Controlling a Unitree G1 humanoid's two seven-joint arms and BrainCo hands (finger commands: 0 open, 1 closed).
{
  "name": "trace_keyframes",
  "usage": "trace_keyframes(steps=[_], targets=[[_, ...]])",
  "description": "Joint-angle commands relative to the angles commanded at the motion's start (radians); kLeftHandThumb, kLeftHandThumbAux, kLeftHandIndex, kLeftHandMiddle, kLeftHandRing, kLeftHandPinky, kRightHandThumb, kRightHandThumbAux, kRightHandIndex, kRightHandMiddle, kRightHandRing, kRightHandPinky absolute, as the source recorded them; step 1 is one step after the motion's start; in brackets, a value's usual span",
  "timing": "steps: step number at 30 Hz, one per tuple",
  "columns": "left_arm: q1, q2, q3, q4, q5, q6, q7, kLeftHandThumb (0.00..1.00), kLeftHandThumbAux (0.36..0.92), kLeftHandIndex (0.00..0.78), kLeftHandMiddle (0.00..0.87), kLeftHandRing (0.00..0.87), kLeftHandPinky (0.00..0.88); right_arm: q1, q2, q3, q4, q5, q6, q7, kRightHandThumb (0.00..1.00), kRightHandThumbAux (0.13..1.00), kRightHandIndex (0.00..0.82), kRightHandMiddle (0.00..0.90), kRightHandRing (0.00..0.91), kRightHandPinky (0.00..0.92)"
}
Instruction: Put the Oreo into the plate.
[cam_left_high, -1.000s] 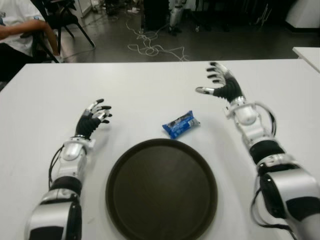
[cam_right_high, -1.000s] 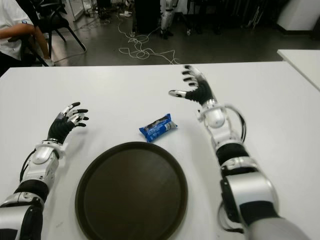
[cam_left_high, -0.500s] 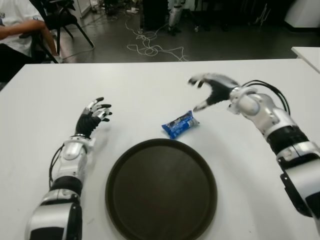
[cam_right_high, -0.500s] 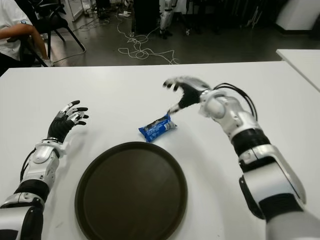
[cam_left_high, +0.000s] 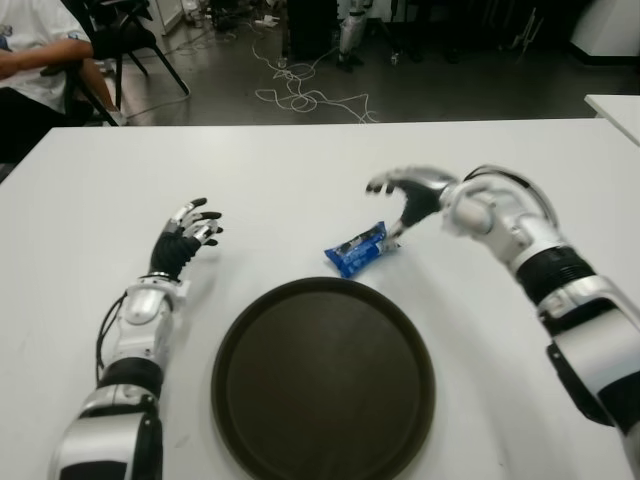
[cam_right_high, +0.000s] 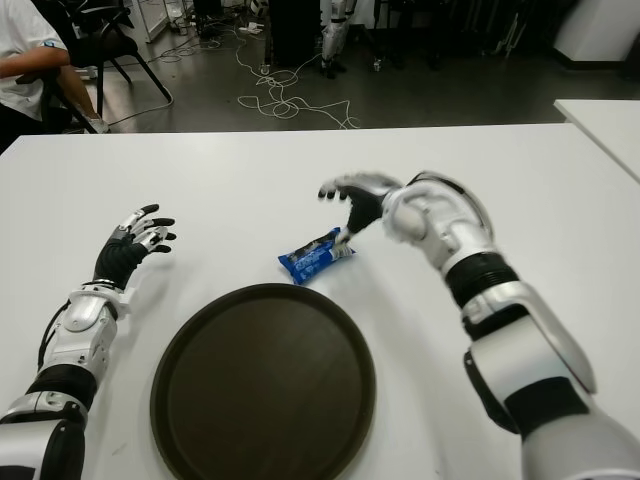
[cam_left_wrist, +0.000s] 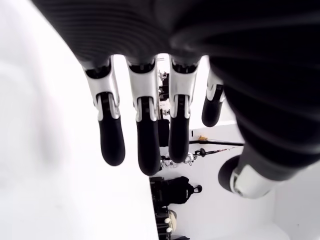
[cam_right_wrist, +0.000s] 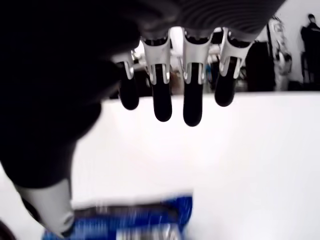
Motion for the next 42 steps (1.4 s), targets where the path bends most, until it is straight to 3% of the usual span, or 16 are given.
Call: trace_keyframes(steps=[16,42], targets=[[0.011,-0.011,-0.003,-0.015,0.003,-0.019,0.011,0.215,0.651,0.17,0.304,0.339,0.394,0.0,0.013,0.039,0.015,-0.023,0.01,-0.047,0.0,0.738,0.19,0.199,0.194,0.161],[-0.006,-0.013,-0.007,0.023,0.001,-0.039,0.002,0.195,0.626,0.171,0.306,0.34,0.388,-0.019,0.025,0.044,0.098,-0.008,-0.055,-0.083,0.0,0.708,0.193,0.178,0.172,0.142]])
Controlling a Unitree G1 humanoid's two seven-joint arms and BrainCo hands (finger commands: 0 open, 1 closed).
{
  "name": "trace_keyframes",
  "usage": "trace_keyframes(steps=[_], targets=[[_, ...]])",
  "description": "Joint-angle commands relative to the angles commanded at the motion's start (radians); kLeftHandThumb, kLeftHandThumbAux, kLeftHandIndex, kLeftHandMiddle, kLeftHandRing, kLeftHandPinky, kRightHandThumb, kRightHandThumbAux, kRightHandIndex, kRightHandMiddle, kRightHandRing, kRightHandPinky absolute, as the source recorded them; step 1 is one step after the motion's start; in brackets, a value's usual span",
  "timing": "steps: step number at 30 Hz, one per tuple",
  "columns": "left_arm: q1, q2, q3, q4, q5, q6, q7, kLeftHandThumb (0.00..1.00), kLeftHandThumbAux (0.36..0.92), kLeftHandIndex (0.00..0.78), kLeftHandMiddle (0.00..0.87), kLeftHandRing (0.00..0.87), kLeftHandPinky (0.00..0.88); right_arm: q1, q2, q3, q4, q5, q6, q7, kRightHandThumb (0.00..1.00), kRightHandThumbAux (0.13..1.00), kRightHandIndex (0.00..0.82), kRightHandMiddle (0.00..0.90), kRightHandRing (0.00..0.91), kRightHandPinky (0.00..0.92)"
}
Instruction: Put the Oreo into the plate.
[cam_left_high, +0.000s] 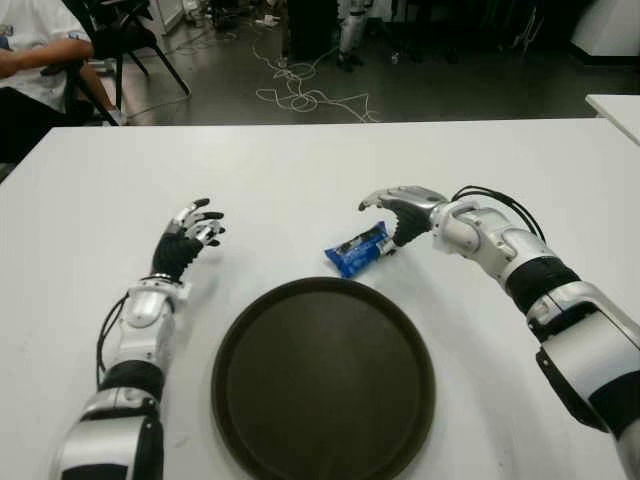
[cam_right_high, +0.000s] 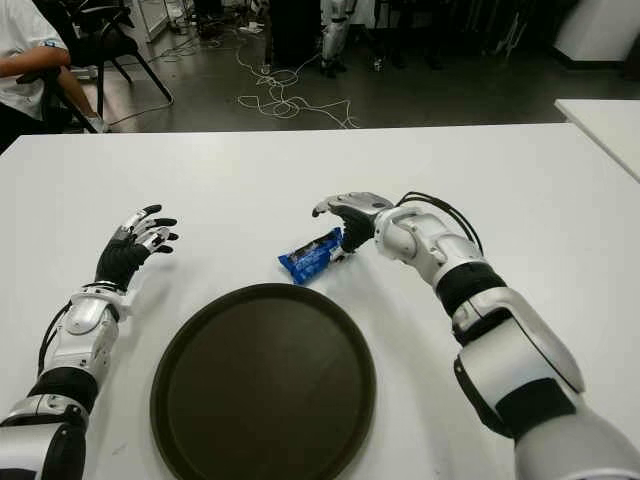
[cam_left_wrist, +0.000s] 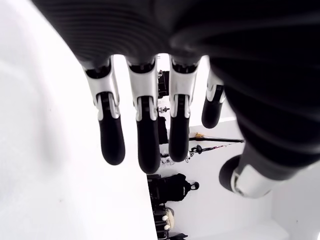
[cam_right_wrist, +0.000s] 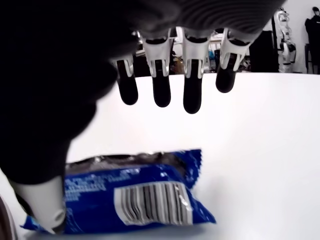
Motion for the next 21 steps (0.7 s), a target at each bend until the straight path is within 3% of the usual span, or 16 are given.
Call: trace_keyframes(steps=[21], targets=[[-0.004,-0.001,-0.009,0.002,0.01,-0.003,0.0,0.154,0.636,0.162,0.294,0.321,0.367,0.026,0.03,0.021,0.003,-0.006,-0.032,-0.016,0.0,0.7,0.189,0.178,0.186,0.161]])
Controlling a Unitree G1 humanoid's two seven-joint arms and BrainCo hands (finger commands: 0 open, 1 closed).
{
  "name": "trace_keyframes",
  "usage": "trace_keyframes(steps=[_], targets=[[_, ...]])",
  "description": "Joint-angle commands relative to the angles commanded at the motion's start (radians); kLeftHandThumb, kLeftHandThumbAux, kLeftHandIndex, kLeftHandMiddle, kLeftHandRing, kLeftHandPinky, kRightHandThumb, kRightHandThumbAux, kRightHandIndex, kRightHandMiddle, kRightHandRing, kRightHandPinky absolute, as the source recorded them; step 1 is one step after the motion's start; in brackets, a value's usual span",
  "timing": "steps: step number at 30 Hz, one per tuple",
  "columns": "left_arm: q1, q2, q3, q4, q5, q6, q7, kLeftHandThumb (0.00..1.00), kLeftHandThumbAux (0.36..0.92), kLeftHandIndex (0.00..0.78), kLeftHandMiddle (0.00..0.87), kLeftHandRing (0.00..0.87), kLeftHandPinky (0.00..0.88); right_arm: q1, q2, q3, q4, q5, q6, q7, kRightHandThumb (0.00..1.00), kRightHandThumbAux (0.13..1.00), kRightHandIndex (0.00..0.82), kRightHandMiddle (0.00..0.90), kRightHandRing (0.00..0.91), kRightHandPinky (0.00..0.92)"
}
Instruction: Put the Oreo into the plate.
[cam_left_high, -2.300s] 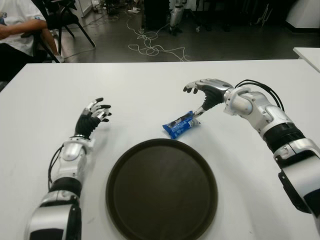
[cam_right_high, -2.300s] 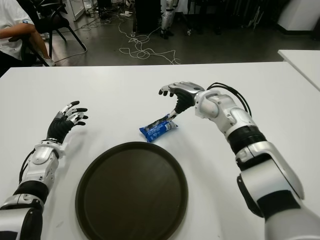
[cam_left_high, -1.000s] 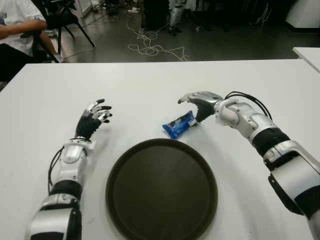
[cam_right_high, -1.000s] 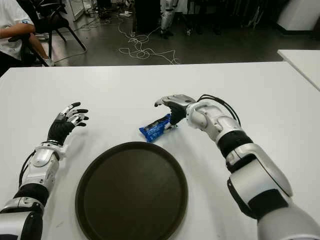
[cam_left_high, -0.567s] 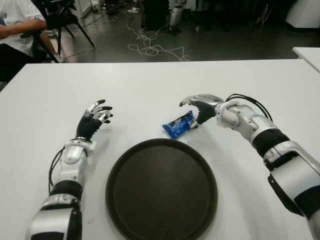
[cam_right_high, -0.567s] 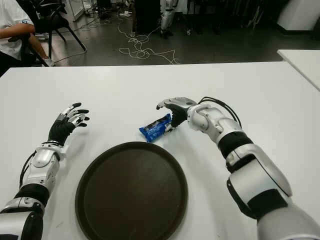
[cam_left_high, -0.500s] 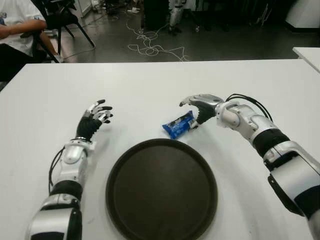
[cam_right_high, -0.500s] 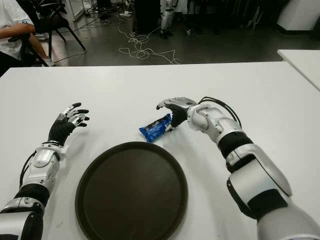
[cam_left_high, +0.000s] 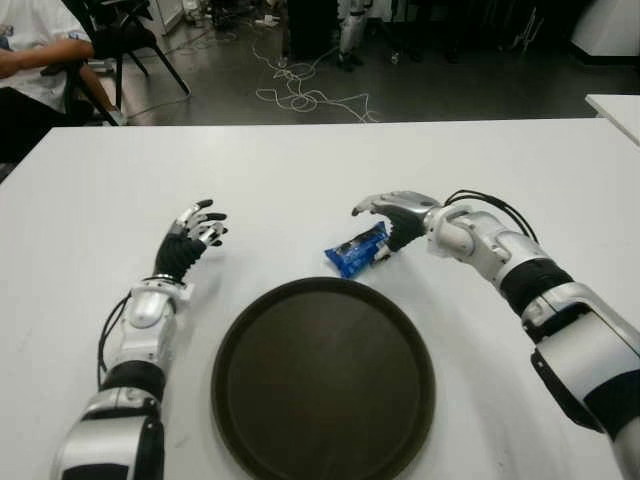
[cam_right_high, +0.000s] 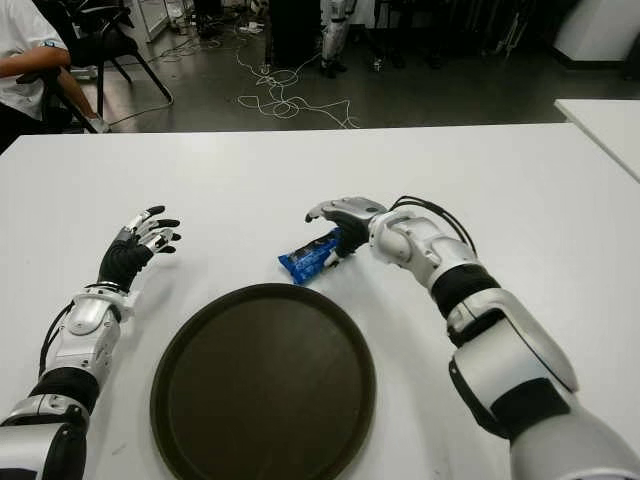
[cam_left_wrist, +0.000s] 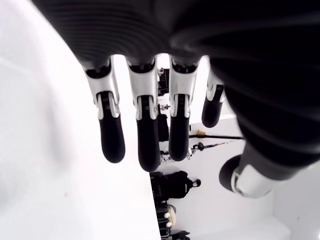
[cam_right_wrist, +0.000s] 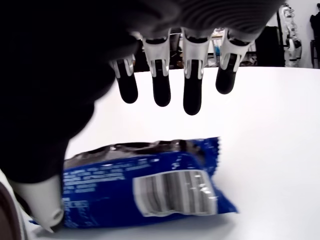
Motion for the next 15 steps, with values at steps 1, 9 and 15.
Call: trace_keyframes(steps=[1,9,15], targets=[[-0.001,0.0,0.0,0.001,0.0,0.003,-0.001,0.151,0.634,0.161,0.294,0.322,0.369,0.001,0.004,0.003,0.001,-0.002,-0.002,-0.001,0.0,0.701,0.186,0.177,0.187,0.166],[-0.004,-0.002,0.002,0.005,-0.004,0.012,0.002,0.152,0.628,0.156,0.288,0.325,0.374,0.009,0.016,0.017,0.011,-0.003,-0.028,-0.017,0.0,0.711,0.166,0.161,0.179,0.154],[-0.007,-0.008,0.009,0.008,-0.014,0.016,0.0,0.172,0.626,0.16,0.302,0.338,0.382,0.015,0.02,0.033,0.012,-0.009,-0.047,-0.04,0.0,0.721,0.165,0.155,0.158,0.121]])
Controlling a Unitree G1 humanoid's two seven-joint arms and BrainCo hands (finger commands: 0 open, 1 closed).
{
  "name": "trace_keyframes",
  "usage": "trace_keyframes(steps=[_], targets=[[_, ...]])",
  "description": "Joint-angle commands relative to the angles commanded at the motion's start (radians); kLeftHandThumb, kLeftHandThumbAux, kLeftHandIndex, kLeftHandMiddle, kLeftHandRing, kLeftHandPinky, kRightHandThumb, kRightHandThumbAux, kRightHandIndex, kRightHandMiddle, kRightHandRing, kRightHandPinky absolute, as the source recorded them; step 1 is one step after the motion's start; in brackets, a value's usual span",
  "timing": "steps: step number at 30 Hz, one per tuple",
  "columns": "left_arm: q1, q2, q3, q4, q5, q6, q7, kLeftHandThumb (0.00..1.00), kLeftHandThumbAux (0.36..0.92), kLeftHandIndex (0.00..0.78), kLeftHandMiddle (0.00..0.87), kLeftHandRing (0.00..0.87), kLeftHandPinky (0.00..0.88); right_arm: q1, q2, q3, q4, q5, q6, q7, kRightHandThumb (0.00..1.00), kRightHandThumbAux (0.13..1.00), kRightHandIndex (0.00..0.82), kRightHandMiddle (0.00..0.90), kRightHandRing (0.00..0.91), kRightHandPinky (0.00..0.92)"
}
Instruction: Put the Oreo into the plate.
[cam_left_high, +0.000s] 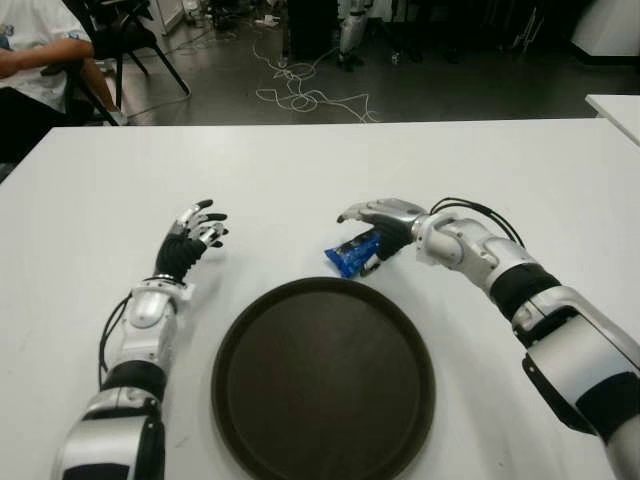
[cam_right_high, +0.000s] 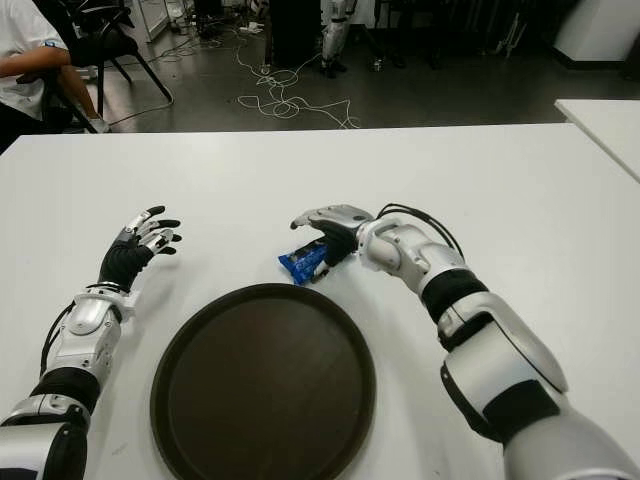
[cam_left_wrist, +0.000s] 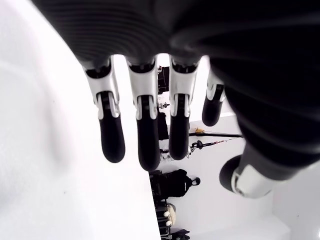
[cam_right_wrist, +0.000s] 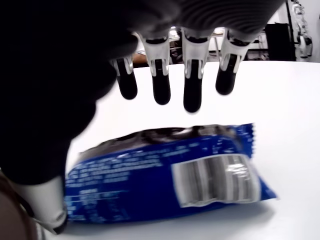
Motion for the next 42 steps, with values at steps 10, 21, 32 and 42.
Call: trace_keyframes(steps=[10,21,32,42], targets=[[0.0,0.0,-0.001,0.001,0.006,0.001,0.005,0.167,0.623,0.16,0.302,0.328,0.367,0.002,0.003,0.014,-0.004,-0.01,-0.012,-0.021,0.0,0.736,0.177,0.165,0.162,0.133],[-0.006,0.001,-0.001,0.012,0.006,0.002,0.001,0.155,0.614,0.156,0.291,0.324,0.363,0.0,0.01,0.011,0.0,0.001,-0.008,0.016,0.0,0.725,0.162,0.159,0.171,0.146],[0.0,0.0,-0.002,0.004,0.006,-0.016,-0.004,0.161,0.623,0.154,0.3,0.335,0.377,0.007,0.014,0.004,0.003,0.005,-0.012,0.014,0.0,0.715,0.161,0.154,0.162,0.128],[0.003,0.003,-0.002,0.003,0.007,-0.022,-0.001,0.163,0.611,0.172,0.314,0.334,0.369,0.008,0.015,-0.003,0.002,0.006,0.0,0.016,0.0,0.706,0.175,0.16,0.163,0.138]])
